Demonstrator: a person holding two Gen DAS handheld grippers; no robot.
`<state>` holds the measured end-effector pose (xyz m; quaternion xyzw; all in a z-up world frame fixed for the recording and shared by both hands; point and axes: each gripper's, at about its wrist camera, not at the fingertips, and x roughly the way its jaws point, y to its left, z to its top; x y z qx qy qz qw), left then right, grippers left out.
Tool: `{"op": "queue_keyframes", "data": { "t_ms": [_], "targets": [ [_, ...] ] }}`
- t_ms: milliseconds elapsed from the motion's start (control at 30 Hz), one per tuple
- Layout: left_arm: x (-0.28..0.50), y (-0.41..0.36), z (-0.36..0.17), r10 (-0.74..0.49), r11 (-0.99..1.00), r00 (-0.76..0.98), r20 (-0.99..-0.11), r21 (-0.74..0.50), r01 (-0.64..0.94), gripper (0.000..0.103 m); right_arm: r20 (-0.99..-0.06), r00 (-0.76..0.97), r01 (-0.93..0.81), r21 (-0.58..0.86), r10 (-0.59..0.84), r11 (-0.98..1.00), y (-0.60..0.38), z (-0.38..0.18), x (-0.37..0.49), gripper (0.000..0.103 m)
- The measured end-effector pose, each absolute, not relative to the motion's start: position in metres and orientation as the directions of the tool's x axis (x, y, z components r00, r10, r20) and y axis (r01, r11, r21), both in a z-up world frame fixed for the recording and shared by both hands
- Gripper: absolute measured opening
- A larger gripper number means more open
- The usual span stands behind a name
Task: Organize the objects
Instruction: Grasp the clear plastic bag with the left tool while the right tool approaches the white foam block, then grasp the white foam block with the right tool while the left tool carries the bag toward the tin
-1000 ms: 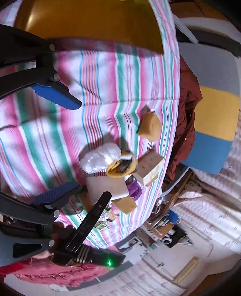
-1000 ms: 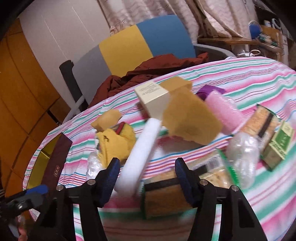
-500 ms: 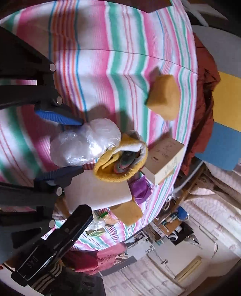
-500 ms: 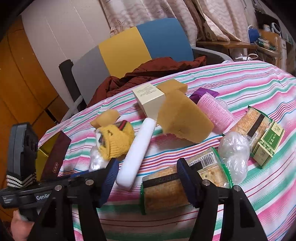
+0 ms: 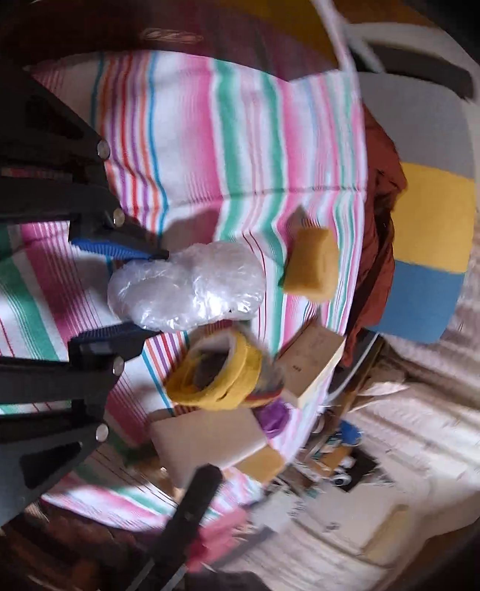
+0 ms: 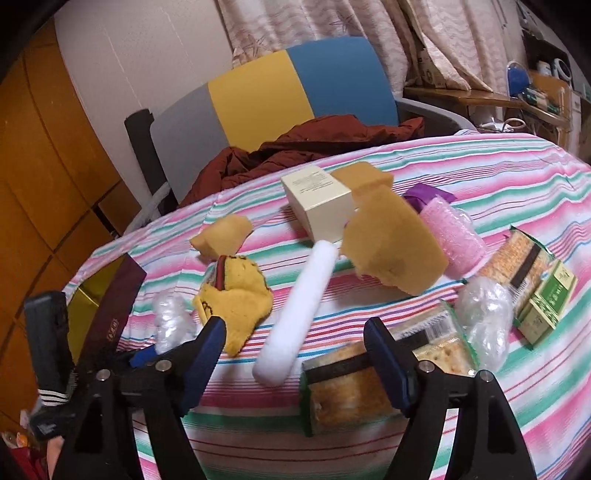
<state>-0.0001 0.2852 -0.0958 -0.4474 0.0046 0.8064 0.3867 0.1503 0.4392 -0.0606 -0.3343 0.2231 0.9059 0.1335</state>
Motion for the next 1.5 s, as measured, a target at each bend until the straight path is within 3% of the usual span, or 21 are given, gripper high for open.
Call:
{"op": "queue_keyframes", "data": {
  "t_ms": [167, 333, 600, 700, 867, 1100, 1300, 1500],
  "targets": [
    [0.003, 0.279, -0.096, 0.63, -0.698, -0.316, -0.71, -0.339, -0.63, 0.028, -0.636, -0.772, -0.322, 0.362, 0.021, -0.875, 0.426, -0.056, 0.14, 0.078],
    [0.005, 0.274, -0.096, 0.647, -0.69, -0.316, -0.694, -0.356, -0.63, 0.028, -0.607, -0.794, -0.306, 0.342, 0.04, -0.888, 0.421, -0.04, 0.134, 0.083],
    [0.005, 0.27, -0.097, 0.667, -0.679, -0.304, -0.68, -0.385, -0.625, 0.029, -0.641, -0.767, -0.357, 0.431, -0.003, -0.829, 0.432, -0.05, 0.116, 0.082],
    [0.005, 0.27, -0.098, 0.671, -0.675, -0.301, -0.678, -0.391, -0.625, 0.029, -0.672, -0.741, -0.397, 0.46, -0.019, -0.794, 0.436, -0.06, 0.11, 0.069],
    [0.005, 0.268, -0.1, 0.681, -0.667, -0.29, -0.672, -0.406, -0.624, 0.029, -0.687, -0.727, -0.444, 0.468, 0.001, -0.764, 0.44, -0.067, 0.119, 0.063],
    [0.005, 0.271, -0.1, 0.684, -0.657, -0.273, -0.676, -0.408, -0.635, 0.029, -0.707, -0.707, -0.454, 0.443, 0.009, -0.773, 0.44, -0.071, 0.12, 0.035],
    [0.006, 0.273, -0.099, 0.676, -0.661, -0.285, -0.679, -0.388, -0.642, 0.029, -0.704, -0.709, -0.458, 0.417, 0.039, -0.785, 0.433, -0.065, 0.128, 0.022],
    [0.009, 0.272, -0.098, 0.676, -0.66, -0.291, -0.676, -0.381, -0.648, 0.029, -0.686, -0.726, -0.455, 0.433, 0.043, -0.778, 0.431, -0.058, 0.141, 0.021]
  ]
}}
